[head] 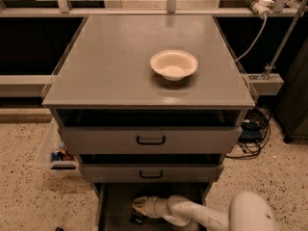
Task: Pick rxbar chocolate from bottom drawer and place on counter
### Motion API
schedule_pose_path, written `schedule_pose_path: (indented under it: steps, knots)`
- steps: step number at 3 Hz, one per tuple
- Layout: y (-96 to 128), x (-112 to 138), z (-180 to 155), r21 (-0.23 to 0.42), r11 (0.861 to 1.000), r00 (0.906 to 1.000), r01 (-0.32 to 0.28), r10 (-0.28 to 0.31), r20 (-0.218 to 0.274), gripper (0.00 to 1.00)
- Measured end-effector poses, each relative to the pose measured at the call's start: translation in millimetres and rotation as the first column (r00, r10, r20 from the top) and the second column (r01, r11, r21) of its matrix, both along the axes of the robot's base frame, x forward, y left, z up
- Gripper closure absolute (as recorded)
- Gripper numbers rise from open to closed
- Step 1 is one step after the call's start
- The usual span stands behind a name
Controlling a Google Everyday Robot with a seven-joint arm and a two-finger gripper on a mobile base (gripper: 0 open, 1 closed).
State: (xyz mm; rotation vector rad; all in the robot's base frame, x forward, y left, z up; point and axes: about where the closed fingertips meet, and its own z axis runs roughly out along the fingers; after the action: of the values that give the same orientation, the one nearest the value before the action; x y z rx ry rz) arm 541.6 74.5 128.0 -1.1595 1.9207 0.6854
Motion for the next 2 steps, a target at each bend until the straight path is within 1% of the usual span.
schedule_pose_path:
  steps: [1,2]
  knots:
    - [-69.5,-6.1,41.2,0.125,0.990,0.9981,0.059,-0.056,-0.027,1.00]
    - [-144.5,-15.4,88.5,0.207,0.974,0.9959,0.087,-0.081,-0.039,1.00]
